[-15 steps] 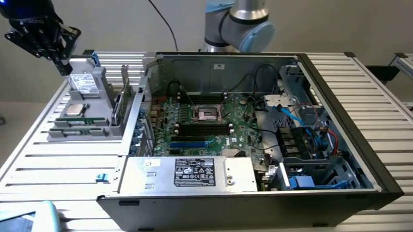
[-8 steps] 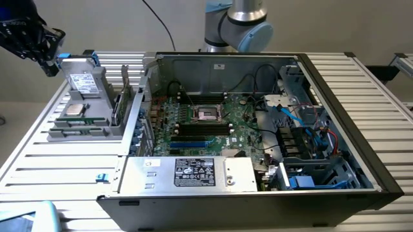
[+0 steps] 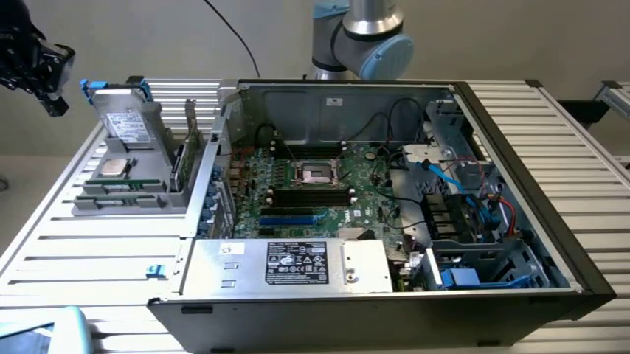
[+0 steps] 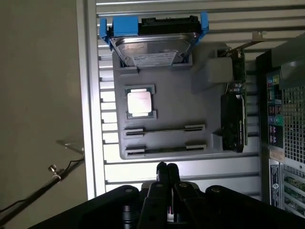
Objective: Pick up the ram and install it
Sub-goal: 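Reach for the ram, then pick up the ram and move it above insertion slot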
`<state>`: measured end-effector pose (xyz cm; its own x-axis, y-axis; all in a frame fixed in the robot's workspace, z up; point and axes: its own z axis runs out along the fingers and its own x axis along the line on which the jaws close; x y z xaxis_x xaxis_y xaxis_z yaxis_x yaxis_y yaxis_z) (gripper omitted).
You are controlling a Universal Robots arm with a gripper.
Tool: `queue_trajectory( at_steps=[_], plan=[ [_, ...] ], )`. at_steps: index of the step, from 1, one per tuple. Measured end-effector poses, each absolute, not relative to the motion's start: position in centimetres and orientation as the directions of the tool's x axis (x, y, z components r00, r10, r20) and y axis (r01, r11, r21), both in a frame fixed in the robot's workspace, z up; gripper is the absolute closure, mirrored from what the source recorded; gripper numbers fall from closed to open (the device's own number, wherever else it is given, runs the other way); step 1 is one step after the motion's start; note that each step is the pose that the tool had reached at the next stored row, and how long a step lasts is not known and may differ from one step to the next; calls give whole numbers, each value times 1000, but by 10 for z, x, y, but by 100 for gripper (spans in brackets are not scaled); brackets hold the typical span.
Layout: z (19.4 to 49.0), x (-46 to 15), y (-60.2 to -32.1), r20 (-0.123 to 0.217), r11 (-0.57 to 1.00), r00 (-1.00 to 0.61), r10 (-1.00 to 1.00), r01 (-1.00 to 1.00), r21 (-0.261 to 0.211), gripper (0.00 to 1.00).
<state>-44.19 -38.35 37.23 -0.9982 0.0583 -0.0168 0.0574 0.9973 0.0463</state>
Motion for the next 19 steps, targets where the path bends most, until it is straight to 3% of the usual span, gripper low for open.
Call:
queue_trajectory(
  at_steps=[19],
  plan=[
    [372,-441,-383,-17,999,-999,27,26,46,89]
  ],
)
